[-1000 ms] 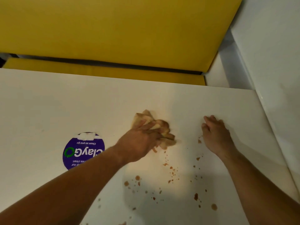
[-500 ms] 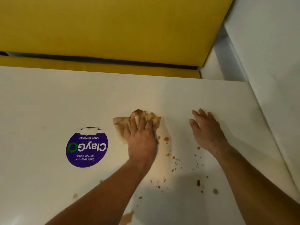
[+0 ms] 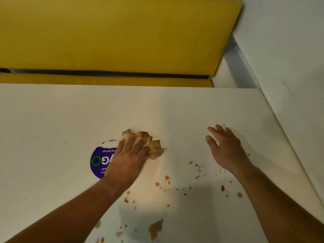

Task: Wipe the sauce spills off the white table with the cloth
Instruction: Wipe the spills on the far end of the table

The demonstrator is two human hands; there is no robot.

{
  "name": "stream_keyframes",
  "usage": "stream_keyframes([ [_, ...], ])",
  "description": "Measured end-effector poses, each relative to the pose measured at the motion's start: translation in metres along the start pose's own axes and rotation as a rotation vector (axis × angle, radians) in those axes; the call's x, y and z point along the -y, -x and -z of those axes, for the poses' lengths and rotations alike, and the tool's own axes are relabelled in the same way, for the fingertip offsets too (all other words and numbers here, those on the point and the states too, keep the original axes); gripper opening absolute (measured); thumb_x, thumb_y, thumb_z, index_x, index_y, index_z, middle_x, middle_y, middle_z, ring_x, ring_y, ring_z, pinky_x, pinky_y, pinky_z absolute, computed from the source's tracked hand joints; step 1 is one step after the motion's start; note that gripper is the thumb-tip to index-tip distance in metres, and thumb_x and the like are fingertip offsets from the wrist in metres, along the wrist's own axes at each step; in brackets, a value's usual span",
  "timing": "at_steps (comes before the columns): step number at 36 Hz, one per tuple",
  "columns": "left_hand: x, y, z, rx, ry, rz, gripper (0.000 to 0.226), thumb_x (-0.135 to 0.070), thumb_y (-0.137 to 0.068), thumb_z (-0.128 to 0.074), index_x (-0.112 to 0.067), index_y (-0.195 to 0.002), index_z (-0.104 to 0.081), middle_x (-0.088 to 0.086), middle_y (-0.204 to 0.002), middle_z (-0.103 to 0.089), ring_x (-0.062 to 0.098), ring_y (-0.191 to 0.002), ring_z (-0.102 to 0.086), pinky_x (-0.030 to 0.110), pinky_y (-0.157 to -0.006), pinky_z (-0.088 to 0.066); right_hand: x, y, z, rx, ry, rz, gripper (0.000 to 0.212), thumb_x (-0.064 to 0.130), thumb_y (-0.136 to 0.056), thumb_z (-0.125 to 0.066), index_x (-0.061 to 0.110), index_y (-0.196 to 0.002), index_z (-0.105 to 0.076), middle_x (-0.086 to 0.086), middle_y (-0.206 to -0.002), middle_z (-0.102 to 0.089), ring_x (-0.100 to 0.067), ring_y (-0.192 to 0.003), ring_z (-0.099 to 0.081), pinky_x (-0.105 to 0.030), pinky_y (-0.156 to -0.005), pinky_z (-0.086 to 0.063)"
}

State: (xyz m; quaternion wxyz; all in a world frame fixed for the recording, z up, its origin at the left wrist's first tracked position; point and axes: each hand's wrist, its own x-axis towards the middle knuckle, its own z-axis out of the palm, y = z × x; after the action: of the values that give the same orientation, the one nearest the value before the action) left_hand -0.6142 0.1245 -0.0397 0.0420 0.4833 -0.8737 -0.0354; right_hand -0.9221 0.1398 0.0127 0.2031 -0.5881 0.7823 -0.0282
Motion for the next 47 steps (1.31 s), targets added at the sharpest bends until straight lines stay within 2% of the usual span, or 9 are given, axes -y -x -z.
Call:
stream_keyframes([
  [4, -0.031, -0.008, -0.008, -0.044, 0.083, 0.191, 0.027, -0.022, -0.095, -0.053, -0.015, -0.117, -0.066, 0.011, -0.133, -0.059, 0.039, -0.132, -0.045, 0.060, -0.108, -0.034, 0.001, 0.009, -0.008, 0.018, -0.012, -0.003, 0.051, 0.050, -0.100, -0.028, 0.036, -0.149, -0.029, 0.006, -0.161, -0.016, -0.021, -0.148, -0.003, -0.053, -0.118, -0.012],
  [7, -0.054, -0.018, -0.010, -0.074, 0.157, 0.310, 0.039, -0.027, -0.100, -0.034, -0.014, -0.118, -0.065, 0.010, -0.134, -0.058, 0.037, -0.136, -0.040, 0.057, -0.110, -0.030, -0.006, 0.014, -0.014, 0.028, 0.004, 0.013, 0.052, 0.051, -0.099, -0.031, 0.035, -0.149, -0.029, 0.005, -0.161, -0.016, -0.020, -0.148, -0.003, -0.054, -0.118, -0.012],
  [12, -0.085, -0.046, -0.011, -0.019, 0.170, 0.431, 0.032, -0.026, -0.096, -0.053, -0.017, -0.126, -0.058, 0.007, -0.149, -0.044, 0.034, -0.143, -0.026, 0.055, -0.112, -0.021, -0.022, 0.014, -0.016, 0.033, 0.006, -0.001, 0.057, 0.055, -0.096, -0.035, 0.032, -0.148, -0.030, 0.002, -0.161, -0.015, -0.021, -0.148, -0.006, -0.055, -0.115, -0.019],
  [24, -0.159, -0.126, -0.015, 0.030, 0.326, 0.574, 0.042, -0.034, -0.104, -0.025, -0.021, -0.136, -0.049, 0.002, -0.159, -0.025, 0.030, -0.149, -0.002, 0.056, -0.117, -0.002, -0.085, -0.017, 0.021, 0.039, -0.033, -0.015, 0.062, 0.058, -0.094, -0.035, 0.031, -0.150, -0.025, 0.003, -0.159, -0.020, -0.019, -0.147, -0.014, -0.050, -0.116, -0.024],
  [32, -0.183, -0.220, -0.022, -0.009, 0.322, 0.667, 0.040, -0.025, -0.103, -0.029, -0.018, -0.137, -0.049, 0.005, -0.159, -0.027, 0.031, -0.149, -0.004, 0.056, -0.117, -0.002, -0.129, -0.023, 0.038, 0.034, -0.092, -0.011, 0.058, 0.052, -0.097, -0.035, 0.030, -0.149, -0.027, 0.005, -0.158, -0.024, -0.015, -0.145, -0.020, -0.044, -0.116, -0.026],
  [38, -0.225, -0.256, -0.023, 0.101, 0.318, 0.505, 0.042, -0.021, -0.102, -0.032, -0.020, -0.142, -0.044, 0.004, -0.162, -0.018, 0.031, -0.149, 0.001, 0.056, -0.117, 0.000, -0.164, -0.024, 0.050, -0.011, -0.190, -0.049, 0.052, 0.045, -0.099, -0.040, 0.029, -0.147, -0.033, 0.005, -0.155, -0.032, -0.015, -0.141, -0.030, -0.038, -0.114, -0.030],
  [43, -0.250, -0.250, -0.019, 0.168, 0.325, 0.304, 0.049, -0.031, -0.101, -0.033, -0.015, -0.147, -0.036, 0.004, -0.159, -0.023, 0.029, -0.148, -0.006, 0.056, -0.117, 0.001, -0.163, -0.035, 0.054, -0.072, -0.254, -0.092, 0.047, 0.039, -0.100, -0.042, 0.026, -0.145, -0.040, 0.002, -0.150, -0.042, -0.020, -0.135, -0.041, -0.037, -0.109, -0.035],
  [45, -0.245, -0.247, -0.016, 0.192, 0.400, 0.211, 0.053, -0.039, -0.094, -0.040, -0.020, -0.144, -0.039, 0.002, -0.157, -0.026, 0.028, -0.146, -0.012, 0.054, -0.116, -0.002, -0.155, -0.042, 0.055, -0.112, -0.279, -0.068, 0.045, 0.036, -0.100, -0.043, 0.024, -0.143, -0.043, 0.000, -0.146, -0.046, -0.021, -0.133, -0.044, -0.036, -0.108, -0.037],
  [47, -0.226, -0.245, -0.008, 0.163, 0.633, 0.189, 0.054, -0.048, -0.090, -0.047, -0.023, -0.138, -0.044, 0.000, -0.144, -0.042, 0.025, -0.136, -0.034, 0.043, -0.112, -0.014, -0.145, -0.050, 0.055, -0.165, -0.288, -0.038, 0.043, 0.035, -0.100, -0.044, 0.023, -0.141, -0.046, 0.000, -0.144, -0.049, -0.020, -0.132, -0.045, -0.034, -0.107, -0.038],
])
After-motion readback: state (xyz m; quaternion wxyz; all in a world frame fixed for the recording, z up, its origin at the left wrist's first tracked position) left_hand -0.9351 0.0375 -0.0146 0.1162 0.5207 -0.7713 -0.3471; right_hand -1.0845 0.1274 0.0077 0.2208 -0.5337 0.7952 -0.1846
